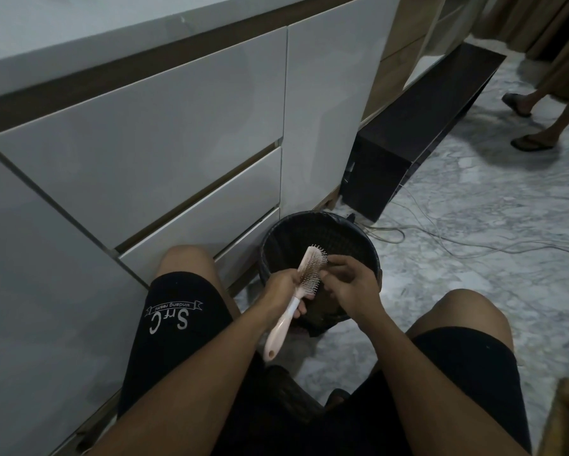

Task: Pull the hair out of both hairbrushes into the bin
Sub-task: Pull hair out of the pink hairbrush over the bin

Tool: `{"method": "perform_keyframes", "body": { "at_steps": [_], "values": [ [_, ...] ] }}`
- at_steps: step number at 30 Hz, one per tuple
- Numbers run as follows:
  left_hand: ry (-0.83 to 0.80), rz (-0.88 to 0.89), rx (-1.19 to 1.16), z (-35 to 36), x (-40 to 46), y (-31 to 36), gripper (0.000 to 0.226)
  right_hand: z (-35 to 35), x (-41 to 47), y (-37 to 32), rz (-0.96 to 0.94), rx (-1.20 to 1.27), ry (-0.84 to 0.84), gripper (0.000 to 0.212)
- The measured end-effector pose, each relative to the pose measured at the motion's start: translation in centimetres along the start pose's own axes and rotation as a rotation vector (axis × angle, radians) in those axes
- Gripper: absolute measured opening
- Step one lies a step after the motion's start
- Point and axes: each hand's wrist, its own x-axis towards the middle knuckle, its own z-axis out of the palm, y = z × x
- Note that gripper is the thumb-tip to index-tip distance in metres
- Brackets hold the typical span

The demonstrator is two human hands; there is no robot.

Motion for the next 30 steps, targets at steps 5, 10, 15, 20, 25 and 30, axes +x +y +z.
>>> {"method": "perform_keyframes", "body": {
  "at_steps": [5, 10, 15, 20, 25, 30],
  "values": [
    [-0.002, -0.012, 0.047, -0.01, 0.06, -0.10, 0.037, 0.05, -0.03, -0.16, -0.006, -0.060, 0.035, 0.012],
    [0.034, 0.009, 0.113, 0.05, 0.40, -0.04, 0.037, -0.46, 0.36, -0.42, 0.073, 0.029, 0.198, 0.012],
    [0.032, 0.046, 0.143, 0.16, 0.10, 0.00, 0.026, -0.48, 0.29, -0.39, 0.086, 0.069, 0.172, 0.017],
    [0.027, 0.055, 0.164, 0.08, 0.08, -0.12, 0.029, -0.38, 0.11, -0.40, -0.049, 0.002, -0.078, 0.042],
    [-0.007, 0.064, 0.184, 0.20, -0.42, -0.03, 0.028, 0.20, -0.16, -0.06, -0.151, -0.173, -0.084, 0.028],
    [0.030, 0.098, 0.219, 0.07, -0.35, -0.15, 0.028, -0.20, 0.05, -0.44, -0.052, -0.084, 0.043, 0.018]
  ]
}}
